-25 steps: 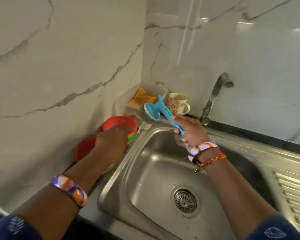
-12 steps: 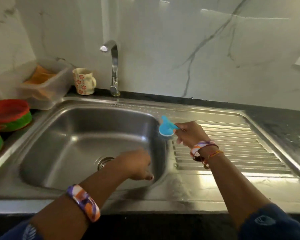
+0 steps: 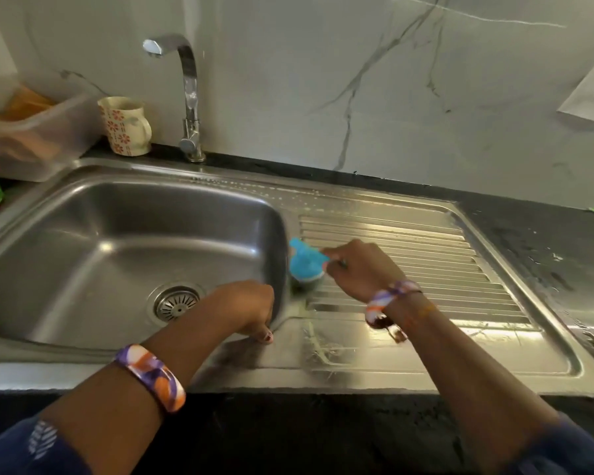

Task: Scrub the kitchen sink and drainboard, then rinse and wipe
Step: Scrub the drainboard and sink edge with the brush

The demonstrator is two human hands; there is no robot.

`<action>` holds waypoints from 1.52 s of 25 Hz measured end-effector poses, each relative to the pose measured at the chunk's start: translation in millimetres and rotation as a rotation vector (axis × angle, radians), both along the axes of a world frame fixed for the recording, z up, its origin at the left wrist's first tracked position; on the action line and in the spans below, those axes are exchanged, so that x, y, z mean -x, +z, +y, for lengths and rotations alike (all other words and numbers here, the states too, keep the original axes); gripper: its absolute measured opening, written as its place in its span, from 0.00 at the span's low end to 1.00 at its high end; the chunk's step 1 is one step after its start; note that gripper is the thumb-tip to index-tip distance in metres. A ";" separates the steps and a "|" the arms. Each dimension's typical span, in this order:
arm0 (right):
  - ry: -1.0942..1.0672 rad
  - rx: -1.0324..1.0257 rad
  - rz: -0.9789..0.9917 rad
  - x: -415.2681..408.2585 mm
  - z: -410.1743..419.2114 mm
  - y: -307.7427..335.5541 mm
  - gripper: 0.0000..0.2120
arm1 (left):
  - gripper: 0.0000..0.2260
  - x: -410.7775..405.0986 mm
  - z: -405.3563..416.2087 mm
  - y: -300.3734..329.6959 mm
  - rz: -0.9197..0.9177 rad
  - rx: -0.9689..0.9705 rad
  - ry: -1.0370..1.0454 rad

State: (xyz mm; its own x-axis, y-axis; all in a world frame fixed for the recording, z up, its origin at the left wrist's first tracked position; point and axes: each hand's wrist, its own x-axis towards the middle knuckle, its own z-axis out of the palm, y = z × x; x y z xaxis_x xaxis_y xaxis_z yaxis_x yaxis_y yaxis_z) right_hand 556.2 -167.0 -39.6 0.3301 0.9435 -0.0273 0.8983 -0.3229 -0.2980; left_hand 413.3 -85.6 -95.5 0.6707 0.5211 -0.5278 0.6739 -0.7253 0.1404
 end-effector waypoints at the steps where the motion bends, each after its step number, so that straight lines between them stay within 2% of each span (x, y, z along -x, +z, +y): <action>1: -0.048 -0.016 -0.027 -5.4 21.2 -5.0 0.17 | 0.16 -0.8 2.0 -0.5 0.006 0.008 -0.008; 3: -0.127 -0.044 -0.018 -15.8 61.5 -11.4 0.17 | 0.15 -2.3 4.5 -1.6 0.022 0.031 -0.018; 6: -0.124 -0.002 -0.022 -20.2 86.1 -7.1 0.15 | 0.15 -3.5 9.4 -4.6 0.031 0.076 -0.030; 8: -0.046 0.056 0.013 -15.5 60.1 2.5 0.14 | 0.15 -3.4 13.1 -7.2 0.021 0.127 -0.020; 11: 0.074 0.206 0.167 -1.8 -15.2 22.1 0.13 | 0.15 -4.7 16.5 -11.2 0.004 0.223 0.031; 13: 0.121 0.244 0.115 5.8 -44.8 22.7 0.15 | 0.16 -6.5 16.3 -11.1 0.015 0.236 0.020; 14: 0.108 0.197 0.050 6.2 -44.3 19.3 0.16 | 0.16 -7.8 15.7 -10.1 0.025 0.233 0.010; 18: -0.050 0.020 -0.175 4.1 16.1 -3.2 0.17 | 0.11 -9.6 15.8 -8.6 0.043 0.239 0.017; 21: -0.080 -0.003 -0.161 5.6 60.2 -10.5 0.17 | 0.11 -6.8 13.6 -7.9 0.004 0.256 0.040; 24: -0.035 0.030 -0.098 13.8 47.6 -8.5 0.16 | 0.13 -2.1 13.1 -9.4 -0.017 0.229 0.049; 29: 0.017 0.194 0.160 15.3 -51.4 12.1 0.15 | 0.13 0.5 9.8 -13.1 -0.042 0.198 0.073; 32: 0.006 0.115 0.115 14.4 -54.0 12.9 0.15 | 0.13 -1.2 6.9 -12.6 -0.010 0.143 0.053; 36: -0.018 -0.020 -0.031 22.8 -1.0 -18.0 0.18 | 0.13 -5.2 2.0 -8.1 0.036 -0.027 0.007; 38: -0.023 -0.067 -0.021 27.5 7.9 -27.0 0.18 | 0.17 -7.8 -2.4 -4.5 0.018 -0.109 0.040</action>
State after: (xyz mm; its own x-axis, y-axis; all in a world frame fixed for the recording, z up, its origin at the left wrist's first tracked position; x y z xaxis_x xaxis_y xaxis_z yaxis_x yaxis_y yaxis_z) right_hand 528.8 -159.2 -66.5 0.3514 0.9352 0.0431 0.8971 -0.3231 -0.3014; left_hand 421.1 -88.1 -100.0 0.6392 0.6022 -0.4784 0.7042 -0.7083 0.0493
